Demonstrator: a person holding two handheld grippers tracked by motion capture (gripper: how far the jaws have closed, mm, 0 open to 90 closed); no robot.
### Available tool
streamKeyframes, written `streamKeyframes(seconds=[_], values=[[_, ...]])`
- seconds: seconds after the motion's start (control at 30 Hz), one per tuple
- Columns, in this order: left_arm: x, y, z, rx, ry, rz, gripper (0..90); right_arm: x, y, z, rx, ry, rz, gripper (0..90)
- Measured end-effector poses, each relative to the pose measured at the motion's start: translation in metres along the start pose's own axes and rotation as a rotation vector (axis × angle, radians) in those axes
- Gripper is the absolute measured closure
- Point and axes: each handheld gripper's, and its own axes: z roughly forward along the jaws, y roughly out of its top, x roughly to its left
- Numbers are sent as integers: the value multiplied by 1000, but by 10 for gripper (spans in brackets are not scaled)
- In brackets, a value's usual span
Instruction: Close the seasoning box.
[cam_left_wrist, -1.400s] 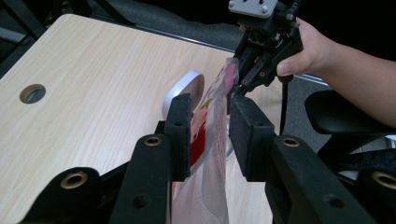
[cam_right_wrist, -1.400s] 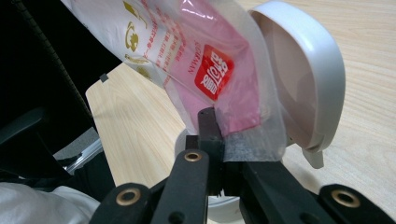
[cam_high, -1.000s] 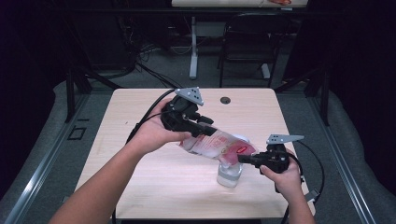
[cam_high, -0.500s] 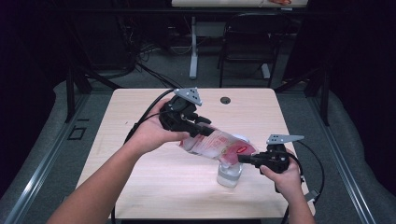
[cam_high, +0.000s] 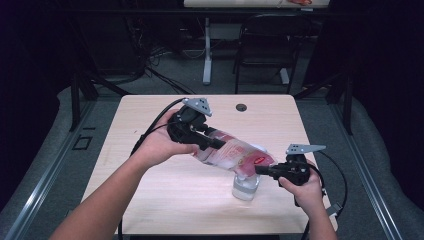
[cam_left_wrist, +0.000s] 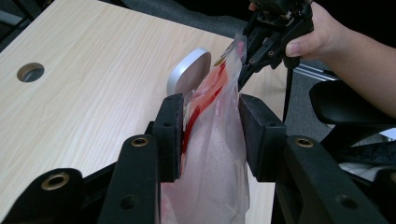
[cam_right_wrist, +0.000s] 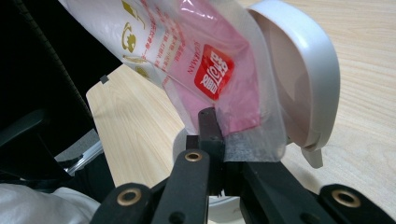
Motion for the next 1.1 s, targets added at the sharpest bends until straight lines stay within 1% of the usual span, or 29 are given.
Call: streamKeyframes(seconds=[0.07,0.17,0.27,0.33,0.47,0.5,0.7,0.83,0.87,0.9,1.1], values=[[0,0,0,0,1,2,638,0,0,0,-1,1,0,900],[-1,0,0,0,10,7,687,0,0,0,-2,0,1,900],[0,0,0,4,6,-2,745,0,0,0,-7,5,6,900],[0,1,0,8,9,-5,773,1,0,0,-4,0,4,900],[-1,2,1,11,14,0,816,1,0,-1,-4,-7,10,900],[-1,3,1,10,12,-4,824,0,0,-1,-7,-8,11,900],[-3,8,2,18,6,3,843,0,0,-2,-5,-12,16,900],[-6,12,2,17,7,20,848,0,1,-6,-10,-12,13,900],[-7,13,2,15,8,18,849,1,1,-7,-8,-15,10,900],[-7,14,2,16,11,27,850,1,1,-7,-16,-18,12,900],[-9,16,3,12,10,27,855,1,1,-9,-23,-38,11,900]])
